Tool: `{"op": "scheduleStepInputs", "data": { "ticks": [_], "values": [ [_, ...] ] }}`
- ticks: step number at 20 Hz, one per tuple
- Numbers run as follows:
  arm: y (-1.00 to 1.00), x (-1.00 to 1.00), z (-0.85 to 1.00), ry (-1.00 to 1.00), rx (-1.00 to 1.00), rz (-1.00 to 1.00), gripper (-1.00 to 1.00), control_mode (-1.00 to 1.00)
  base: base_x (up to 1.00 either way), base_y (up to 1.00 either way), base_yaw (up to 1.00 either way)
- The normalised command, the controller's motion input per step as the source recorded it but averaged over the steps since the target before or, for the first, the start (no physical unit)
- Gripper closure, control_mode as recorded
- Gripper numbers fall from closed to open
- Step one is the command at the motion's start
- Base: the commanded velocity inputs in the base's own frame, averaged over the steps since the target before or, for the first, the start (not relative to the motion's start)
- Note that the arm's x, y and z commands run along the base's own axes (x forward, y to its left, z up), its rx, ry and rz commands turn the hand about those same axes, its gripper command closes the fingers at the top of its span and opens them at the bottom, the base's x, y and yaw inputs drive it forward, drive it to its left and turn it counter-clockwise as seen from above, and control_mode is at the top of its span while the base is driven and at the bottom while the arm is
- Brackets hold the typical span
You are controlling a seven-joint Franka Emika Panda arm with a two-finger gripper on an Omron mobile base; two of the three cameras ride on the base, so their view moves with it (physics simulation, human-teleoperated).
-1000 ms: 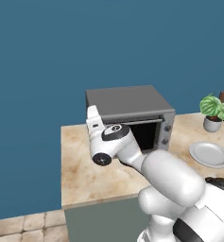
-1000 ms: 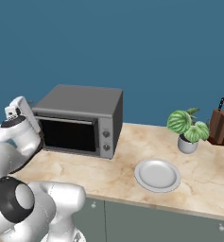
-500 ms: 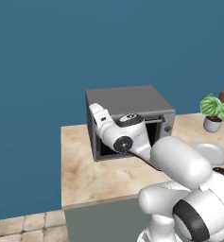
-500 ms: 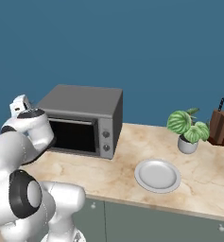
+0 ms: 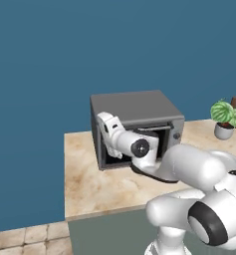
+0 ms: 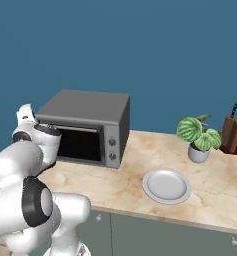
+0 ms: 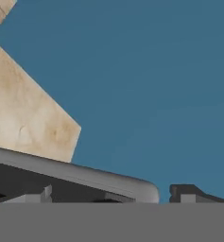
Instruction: Pick up the bagel from the plate, place it on the toaster oven rack, close the door, and set the timer.
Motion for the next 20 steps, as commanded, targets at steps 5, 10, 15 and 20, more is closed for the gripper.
{"op": "scheduleStepInputs", "data": {
  "ticks": [5,10,15,20],
  "values": [
    [-0.01,-0.33,-0.63,0.32,-0.02,0.0,-1.0,-1.0,0.0,0.0,0.0],
    [0.0,-0.56,-0.05,0.18,-0.01,0.0,-1.0,-1.0,0.0,0.0,0.0],
    [0.0,-0.2,0.94,-0.04,-0.02,0.0,-1.0,-1.0,0.0,0.0,0.0],
    [0.0,0.71,0.88,-0.05,-0.05,0.0,-1.0,-1.0,0.0,0.0,0.0]
  ]
}}
